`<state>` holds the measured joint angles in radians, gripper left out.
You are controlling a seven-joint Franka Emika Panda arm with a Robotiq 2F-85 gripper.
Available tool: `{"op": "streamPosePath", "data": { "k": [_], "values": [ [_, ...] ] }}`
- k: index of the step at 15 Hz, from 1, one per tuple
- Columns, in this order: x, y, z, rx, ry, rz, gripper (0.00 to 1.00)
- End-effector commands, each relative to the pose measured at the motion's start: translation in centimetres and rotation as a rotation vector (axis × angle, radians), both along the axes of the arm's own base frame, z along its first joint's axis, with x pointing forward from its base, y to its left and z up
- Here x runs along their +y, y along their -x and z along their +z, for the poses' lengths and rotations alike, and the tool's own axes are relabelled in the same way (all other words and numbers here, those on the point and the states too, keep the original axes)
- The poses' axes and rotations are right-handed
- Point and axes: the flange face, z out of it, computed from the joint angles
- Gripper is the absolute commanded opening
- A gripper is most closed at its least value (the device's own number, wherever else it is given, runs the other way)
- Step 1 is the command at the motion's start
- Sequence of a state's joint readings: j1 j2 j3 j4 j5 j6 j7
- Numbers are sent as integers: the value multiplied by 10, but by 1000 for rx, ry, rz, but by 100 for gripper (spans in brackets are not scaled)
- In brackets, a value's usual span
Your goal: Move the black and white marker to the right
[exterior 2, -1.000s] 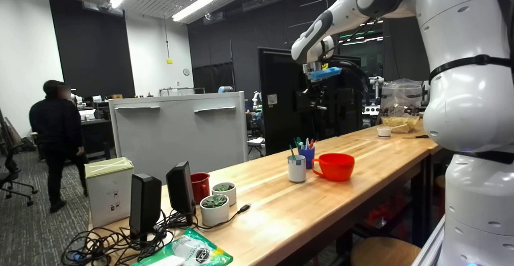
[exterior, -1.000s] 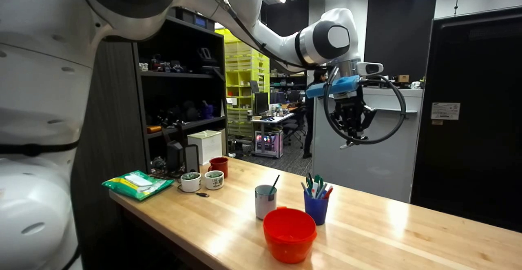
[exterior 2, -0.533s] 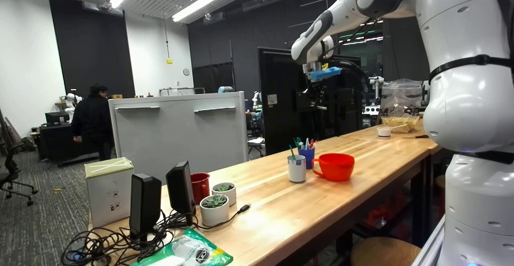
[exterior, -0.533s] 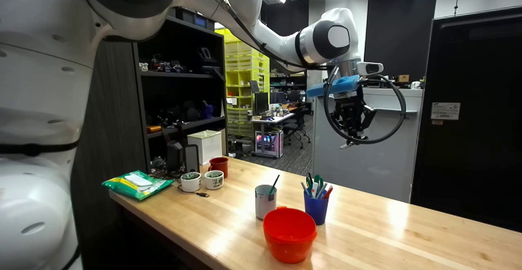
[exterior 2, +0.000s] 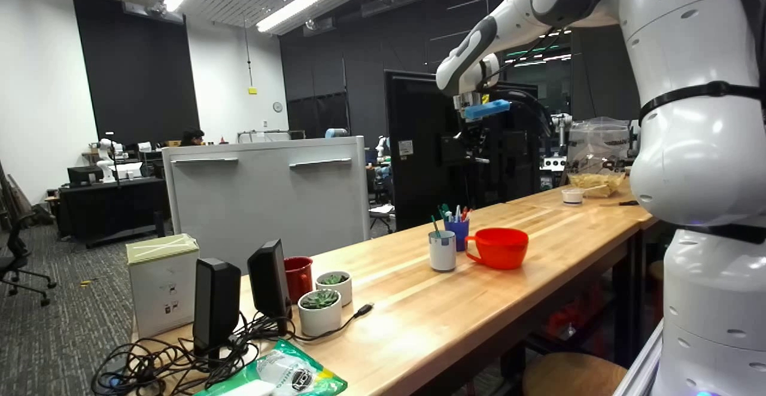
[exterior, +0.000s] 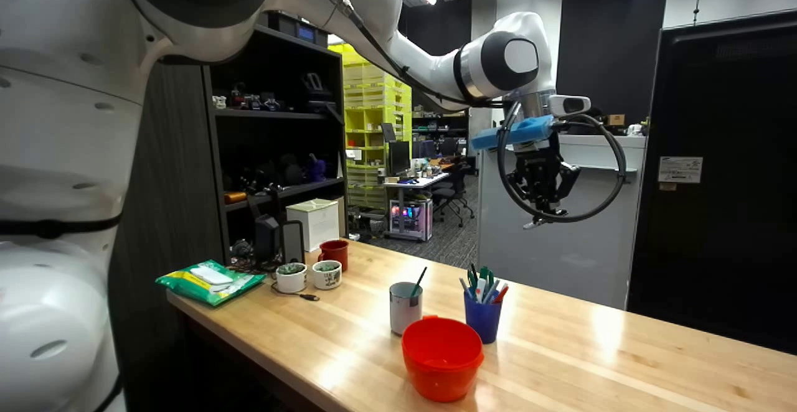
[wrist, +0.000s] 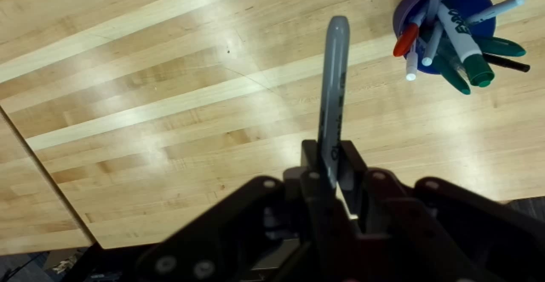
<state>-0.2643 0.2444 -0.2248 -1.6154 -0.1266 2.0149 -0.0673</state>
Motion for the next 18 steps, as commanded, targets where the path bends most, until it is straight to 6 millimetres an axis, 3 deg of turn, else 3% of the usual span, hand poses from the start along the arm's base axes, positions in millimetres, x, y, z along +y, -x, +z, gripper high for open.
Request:
{"op": "streamPosePath", "data": {
  "k": [1,8,13,18],
  "values": [
    [-23,13,4,-13,-13,-38,4],
    [-59,37,-11,-74,-170,-80,4],
    [-85,41,-28,-142,-106,-142,4],
    [-106,41,-63,-160,-68,-191,4]
  ]
}}
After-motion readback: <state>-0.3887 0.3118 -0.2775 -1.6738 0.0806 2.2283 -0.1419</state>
